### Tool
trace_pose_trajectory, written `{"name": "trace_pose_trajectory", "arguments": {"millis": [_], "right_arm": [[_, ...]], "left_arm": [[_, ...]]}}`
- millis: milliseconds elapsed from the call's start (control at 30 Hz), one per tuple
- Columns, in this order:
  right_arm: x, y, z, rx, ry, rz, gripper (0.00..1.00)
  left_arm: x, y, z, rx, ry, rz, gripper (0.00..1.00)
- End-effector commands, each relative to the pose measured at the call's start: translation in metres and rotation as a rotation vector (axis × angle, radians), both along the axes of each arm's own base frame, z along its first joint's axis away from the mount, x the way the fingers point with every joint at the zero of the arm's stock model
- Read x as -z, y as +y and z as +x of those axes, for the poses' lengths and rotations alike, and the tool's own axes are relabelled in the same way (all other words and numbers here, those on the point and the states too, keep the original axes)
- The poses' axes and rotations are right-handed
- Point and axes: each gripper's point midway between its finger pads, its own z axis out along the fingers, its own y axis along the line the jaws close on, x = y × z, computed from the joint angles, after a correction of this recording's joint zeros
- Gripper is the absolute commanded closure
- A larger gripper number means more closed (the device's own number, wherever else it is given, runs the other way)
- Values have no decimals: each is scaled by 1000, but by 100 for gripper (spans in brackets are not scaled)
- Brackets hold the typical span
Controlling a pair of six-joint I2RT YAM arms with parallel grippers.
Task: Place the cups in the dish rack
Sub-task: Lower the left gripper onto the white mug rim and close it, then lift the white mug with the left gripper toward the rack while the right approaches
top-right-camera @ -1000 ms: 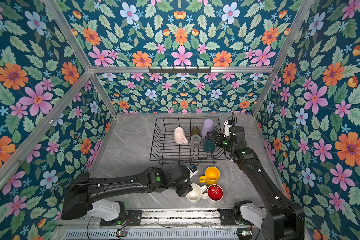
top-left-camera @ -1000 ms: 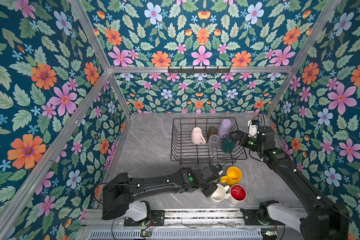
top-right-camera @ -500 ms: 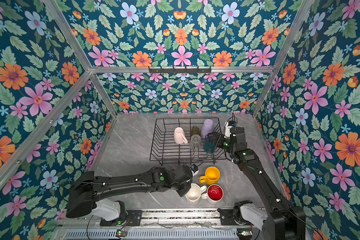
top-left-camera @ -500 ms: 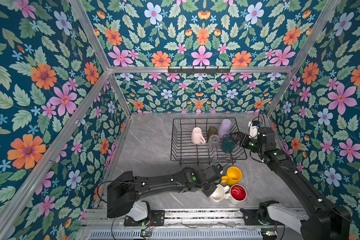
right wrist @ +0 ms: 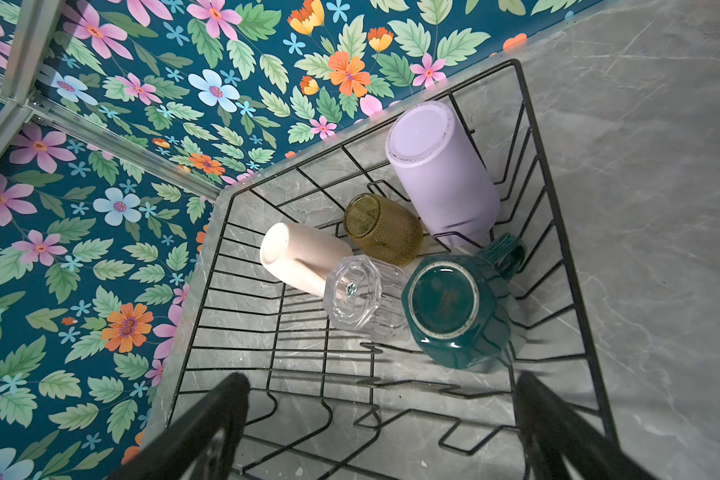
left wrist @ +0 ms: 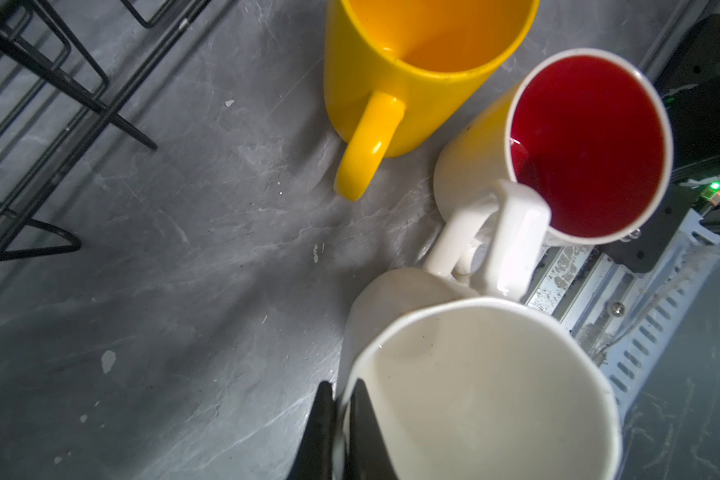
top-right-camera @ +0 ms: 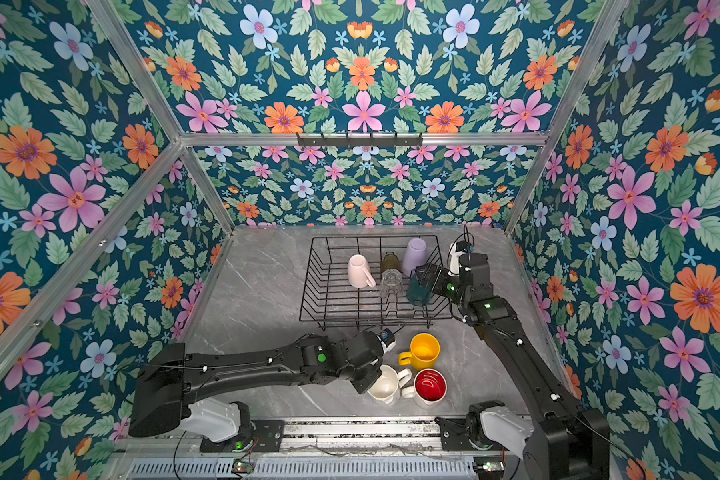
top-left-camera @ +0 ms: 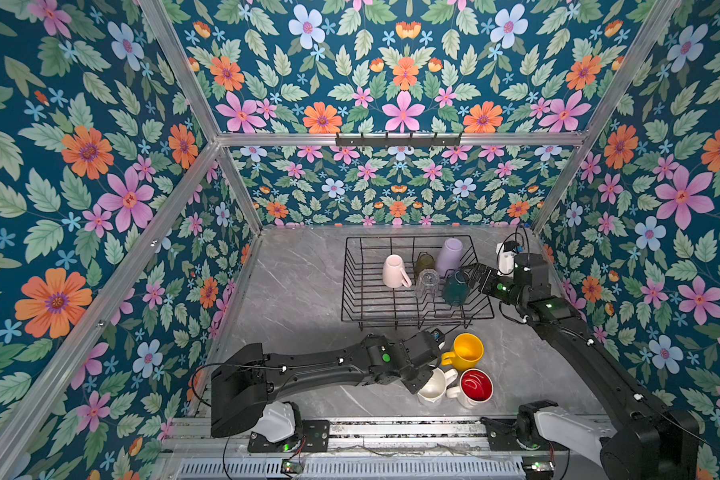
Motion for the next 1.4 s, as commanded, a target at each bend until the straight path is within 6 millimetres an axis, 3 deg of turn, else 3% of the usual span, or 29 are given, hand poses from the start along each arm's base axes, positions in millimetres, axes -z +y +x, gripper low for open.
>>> {"name": "trace_pose_trajectory", "arguments": {"millis": [0, 233, 367, 533, 733, 1033, 1233, 1367], "right_arm": [[-7, 2, 4, -6, -21, 17, 1], [-12, 5, 4, -18, -34, 25, 1], [-16, 9, 4, -43, -49, 38, 1], [-23, 18, 6, -89, -90, 76, 1], [-34, 35, 1, -184, -122, 138, 1], [-58, 63, -14, -376, -197, 237, 2], [-80, 84, -30, -552, -275, 333, 2], [-89, 100, -44, -656, -330, 321, 2]], "left_arm": [[-10, 3, 13, -53, -42, -32, 100], [-49, 21, 31, -125, -94, -179, 100], [-83, 47, 54, -218, -135, -304, 100], [-142, 84, 91, -339, -228, -536, 100], [-187, 121, 126, -441, -307, -711, 100], [-207, 141, 154, -423, -240, -947, 100], [-221, 145, 152, -308, -156, -1131, 100], [-228, 138, 139, -187, -127, -1217, 100]]}}
